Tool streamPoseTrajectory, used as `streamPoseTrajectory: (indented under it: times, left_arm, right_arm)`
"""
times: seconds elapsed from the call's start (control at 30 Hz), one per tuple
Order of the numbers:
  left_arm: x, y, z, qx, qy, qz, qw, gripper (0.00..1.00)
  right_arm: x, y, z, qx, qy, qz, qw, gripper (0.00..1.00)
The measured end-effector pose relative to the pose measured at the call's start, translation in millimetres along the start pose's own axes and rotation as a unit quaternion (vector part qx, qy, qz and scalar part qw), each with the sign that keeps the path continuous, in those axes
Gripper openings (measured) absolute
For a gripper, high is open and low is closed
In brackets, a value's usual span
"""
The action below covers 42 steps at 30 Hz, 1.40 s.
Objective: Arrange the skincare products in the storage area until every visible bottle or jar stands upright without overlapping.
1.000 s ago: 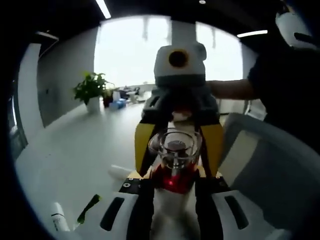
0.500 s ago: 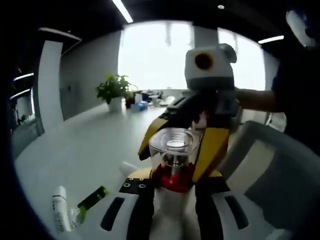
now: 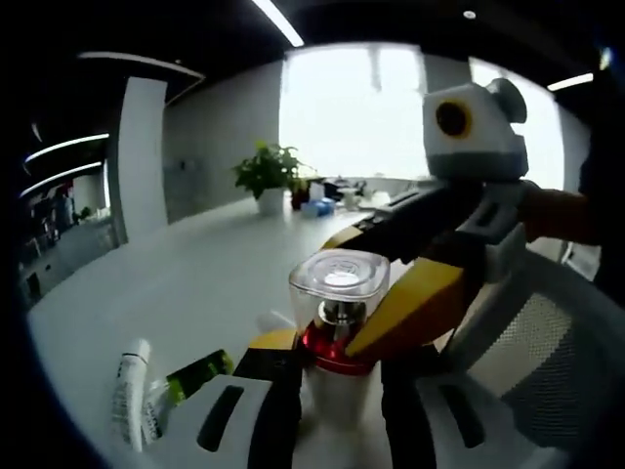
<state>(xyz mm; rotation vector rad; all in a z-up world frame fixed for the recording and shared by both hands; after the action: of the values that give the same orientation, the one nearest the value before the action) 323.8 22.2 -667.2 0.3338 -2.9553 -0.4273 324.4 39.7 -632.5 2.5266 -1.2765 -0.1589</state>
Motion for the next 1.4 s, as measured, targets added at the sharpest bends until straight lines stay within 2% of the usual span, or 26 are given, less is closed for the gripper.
streamPoseTrajectory:
  times: [0.27,0.33,0.43,0.6,0.83,0.87,0.9,0.97,1.07,1.13,1.2,1.3,1.4]
  left_arm:
    - [-3.7,0,-0.7,0.01,0.008,-0.055,0.9984,0.27]
    - [-4.3,1,-0.5,0.011,0.02,-0.069,0.9974,0.27]
    - [-4.4,1,-0.5,0.014,0.016,-0.09,0.9957,0.27]
    - [-5.5,2,-0.5,0.016,0.026,-0.101,0.9944,0.28]
    - [-2.6,5,1.7,0.001,0.006,-0.072,0.9974,0.27]
    - [-1.2,6,2.7,-0.004,-0.011,-0.058,0.9982,0.26]
    - [-0.7,6,3.0,-0.006,-0.015,-0.054,0.9984,0.26]
    - [0.4,8,3.9,-0.008,-0.023,-0.031,0.9992,0.25]
    - [1.0,10,4.2,-0.011,-0.017,0.013,0.9997,0.25]
    - [-0.6,11,4.4,-0.013,-0.026,0.025,0.9993,0.25]
    - [-0.5,12,4.8,-0.013,-0.037,0.038,0.9985,0.25]
    - [-1.8,14,4.8,-0.013,-0.036,0.061,0.9974,0.25]
    - [-1.0,16,8.0,-0.019,-0.051,0.083,0.9951,0.27]
  right_arm:
    - [3,-1,-3.3,0.008,-0.044,0.032,0.9985,0.32]
    - [2,-2,-3.6,0.007,-0.041,0.035,0.9985,0.32]
    - [2,-3,-3.7,0.004,-0.033,0.039,0.9987,0.31]
    - [2,-3,-3.8,0.006,-0.017,0.039,0.9991,0.3]
    - [0,-2,-3.3,0.007,0.0,-0.003,1.0,0.29]
    - [0,-2,-3.2,0.008,0.006,-0.01,0.9999,0.29]
    - [-1,-1,-3.0,0.009,0.002,-0.017,0.9998,0.29]
    - [-1,-1,-3.3,0.009,0.02,-0.04,0.999,0.29]
    - [-1,-2,-3.4,0.012,0.021,-0.058,0.998,0.29]
    - [-2,-3,-4.0,0.011,0.036,-0.074,0.9965,0.29]
    - [-1,-4,-3.9,0.011,0.032,-0.085,0.9958,0.29]
    - [-4,-4,-4.1,0.018,0.044,-0.115,0.9922,0.29]
    - [-8,-4,-5.0,0.045,0.051,-0.169,0.9833,0.29]
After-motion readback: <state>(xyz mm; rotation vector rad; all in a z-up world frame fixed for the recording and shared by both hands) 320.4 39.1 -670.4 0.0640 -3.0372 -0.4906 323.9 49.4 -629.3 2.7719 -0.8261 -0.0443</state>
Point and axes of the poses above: the point that each gripper's makers call its tool centre point, and the gripper's own axes: y roughly backward along the fingers, x roughly to its right, z roughly out of its underside, the point moved 1 cm from there along y, roughly backward along the fingers, and after that the axes turned 5 degrees about y, right-handed, at the moved point
